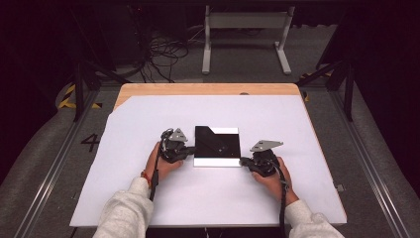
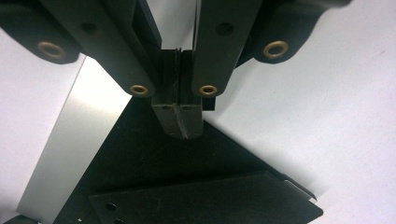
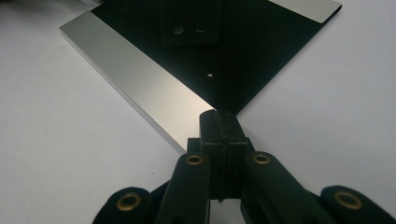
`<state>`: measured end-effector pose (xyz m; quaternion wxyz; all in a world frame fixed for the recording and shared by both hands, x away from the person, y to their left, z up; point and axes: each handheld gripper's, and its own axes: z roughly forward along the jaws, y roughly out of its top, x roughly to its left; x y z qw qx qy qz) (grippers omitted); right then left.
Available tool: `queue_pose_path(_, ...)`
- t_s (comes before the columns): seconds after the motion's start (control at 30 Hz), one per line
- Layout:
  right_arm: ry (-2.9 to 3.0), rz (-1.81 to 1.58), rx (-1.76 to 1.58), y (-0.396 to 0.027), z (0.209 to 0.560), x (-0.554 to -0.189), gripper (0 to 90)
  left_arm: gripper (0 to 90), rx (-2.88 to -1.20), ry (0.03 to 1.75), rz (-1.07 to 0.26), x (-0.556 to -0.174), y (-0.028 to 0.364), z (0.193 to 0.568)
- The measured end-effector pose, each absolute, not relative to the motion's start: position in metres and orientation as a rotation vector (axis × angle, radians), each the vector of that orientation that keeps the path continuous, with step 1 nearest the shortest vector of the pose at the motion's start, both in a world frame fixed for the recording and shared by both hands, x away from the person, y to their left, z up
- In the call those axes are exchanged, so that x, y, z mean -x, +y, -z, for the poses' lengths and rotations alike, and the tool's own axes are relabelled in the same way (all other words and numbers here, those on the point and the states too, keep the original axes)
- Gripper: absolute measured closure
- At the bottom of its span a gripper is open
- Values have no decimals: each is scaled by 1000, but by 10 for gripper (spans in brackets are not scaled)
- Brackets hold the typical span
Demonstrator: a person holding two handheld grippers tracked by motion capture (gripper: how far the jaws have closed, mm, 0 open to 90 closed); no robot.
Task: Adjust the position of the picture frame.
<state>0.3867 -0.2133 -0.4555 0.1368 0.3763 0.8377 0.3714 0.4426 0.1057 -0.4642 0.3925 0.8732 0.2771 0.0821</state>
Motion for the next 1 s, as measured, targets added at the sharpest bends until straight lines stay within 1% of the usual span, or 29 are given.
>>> queue_pose_path(0.27,2427,-1064,-1065,-212,455,-387,900,900,-2206,703,-193,-444,108,465)
queue_pose_path(0.83,2418,-1062,-1054,-212,456,-386,900,900,-2208,702,-211,-443,107,465)
queue_pose_path(1.0,2424,-1075,-1050,-213,456,-386,900,894,-2214,692,-241,-441,106,464)
